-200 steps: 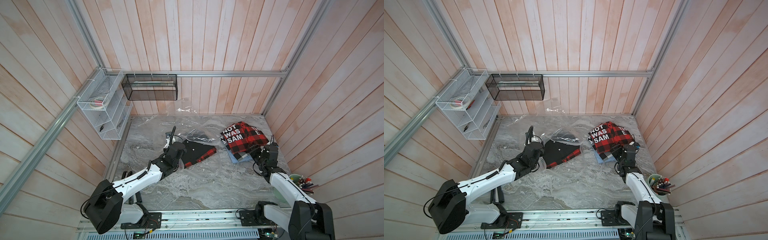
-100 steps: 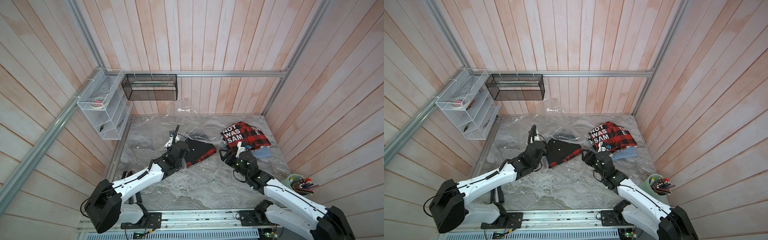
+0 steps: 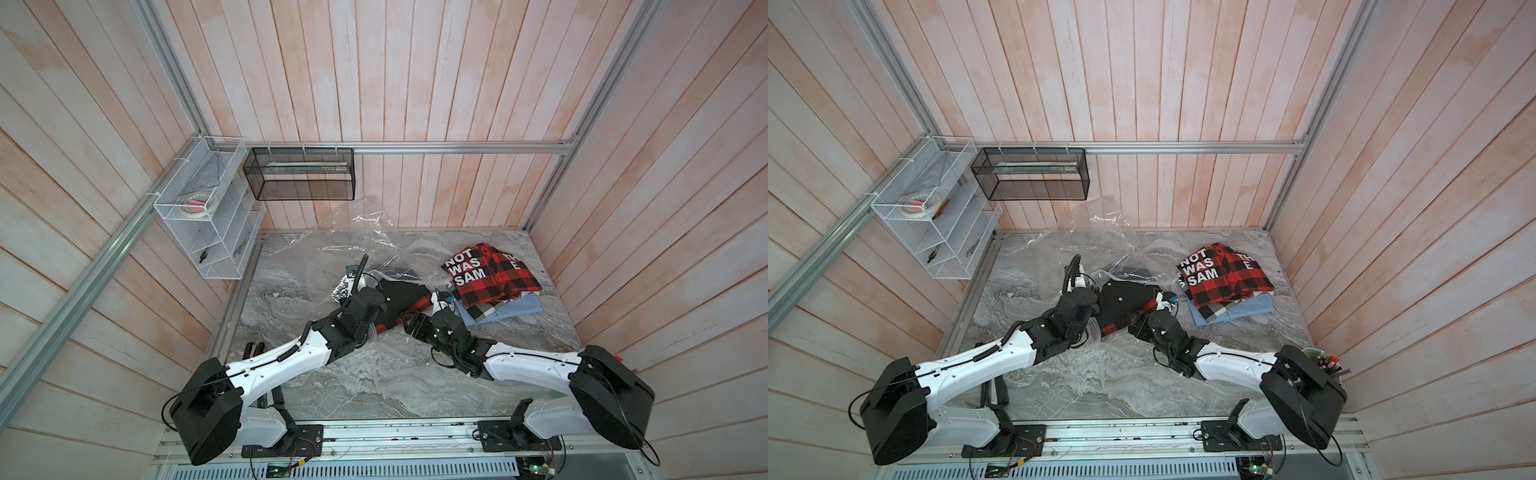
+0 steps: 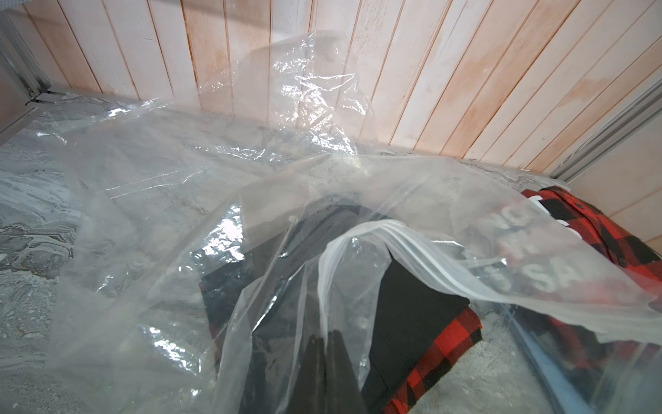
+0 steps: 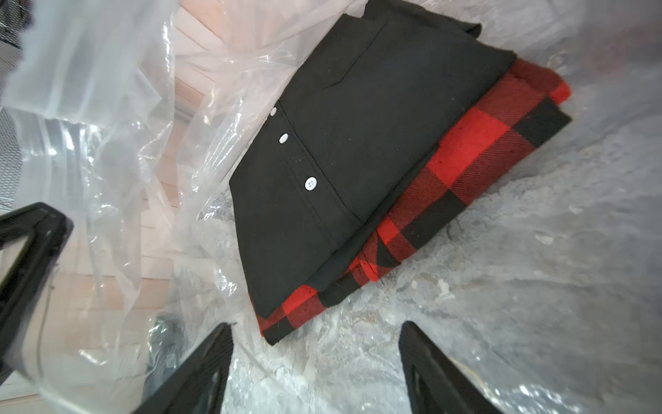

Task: Take the shirt out of the vacuum bag
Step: Take out the shirt from the vacuum bag.

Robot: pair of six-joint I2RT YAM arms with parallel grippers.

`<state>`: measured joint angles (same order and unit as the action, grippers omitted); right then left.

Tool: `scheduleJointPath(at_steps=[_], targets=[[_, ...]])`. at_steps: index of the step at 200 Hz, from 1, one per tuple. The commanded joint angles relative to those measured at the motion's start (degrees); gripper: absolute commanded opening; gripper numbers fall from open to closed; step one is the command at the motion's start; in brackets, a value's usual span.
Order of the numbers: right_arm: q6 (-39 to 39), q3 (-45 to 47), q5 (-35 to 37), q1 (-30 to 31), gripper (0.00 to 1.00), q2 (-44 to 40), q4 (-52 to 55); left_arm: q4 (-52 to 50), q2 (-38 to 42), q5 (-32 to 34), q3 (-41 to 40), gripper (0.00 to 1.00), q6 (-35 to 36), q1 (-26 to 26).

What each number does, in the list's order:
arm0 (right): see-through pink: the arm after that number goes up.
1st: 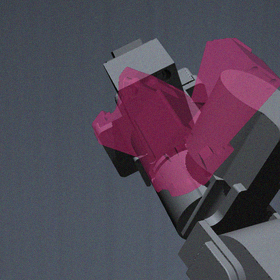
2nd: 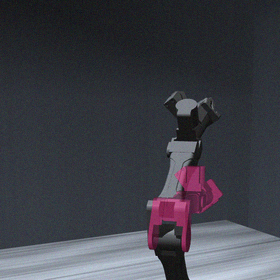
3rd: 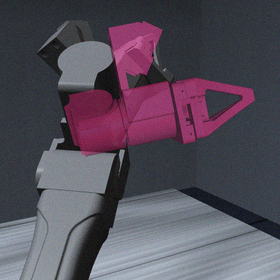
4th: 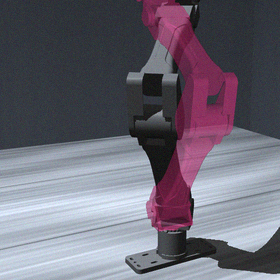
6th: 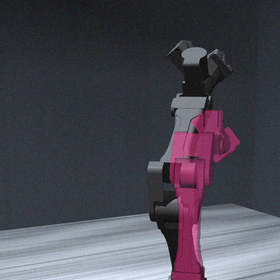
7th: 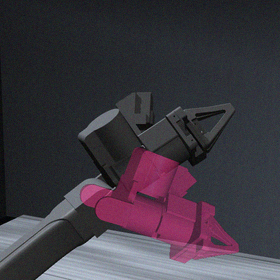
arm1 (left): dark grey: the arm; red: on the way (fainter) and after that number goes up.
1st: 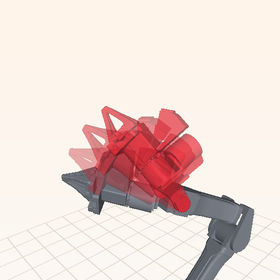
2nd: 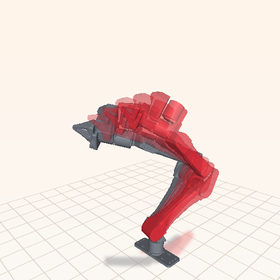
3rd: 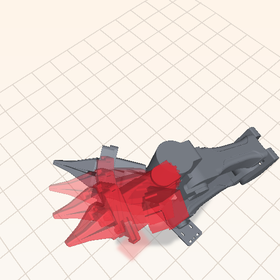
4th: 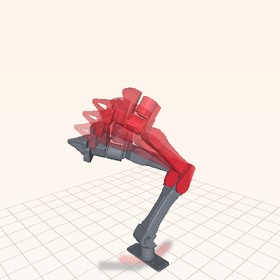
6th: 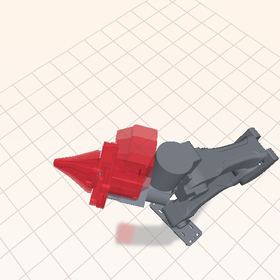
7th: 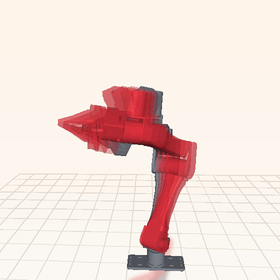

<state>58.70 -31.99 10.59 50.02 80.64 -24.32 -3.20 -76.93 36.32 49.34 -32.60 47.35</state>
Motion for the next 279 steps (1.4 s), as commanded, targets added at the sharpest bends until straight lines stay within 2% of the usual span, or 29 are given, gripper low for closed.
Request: scheduleJointPath(at_steps=[1, 45, 127, 222, 279], targets=[[0.28, -3.42, -0.64, -1.14, 0.76, 4.69, -5.03, -0.13, 0.45, 1.28, 1.02, 0.00, -0.80, 0.72], [3.09, -7.13, -6.63, -4.77, 0.75, 15.02, -9.82, -0.36, 0.33, 1.65, 0.28, 0.00, -1.40, 1.21], [4.63, -9.03, -8.82, -5.75, 0.74, 21.75, -12.28, -0.27, 0.84, 2.08, -0.70, 0.00, -1.41, 1.20], [1.26, -12.97, -6.34, -5.99, 0.67, 22.27, -12.42, -0.67, 0.78, 2.26, -1.78, 0.00, -1.69, 1.18], [1.58, -13.89, -7.65, -7.02, 0.63, 26.41, -13.40, -0.84, 0.94, 2.14, -1.97, 0.00, -1.85, 1.22]])
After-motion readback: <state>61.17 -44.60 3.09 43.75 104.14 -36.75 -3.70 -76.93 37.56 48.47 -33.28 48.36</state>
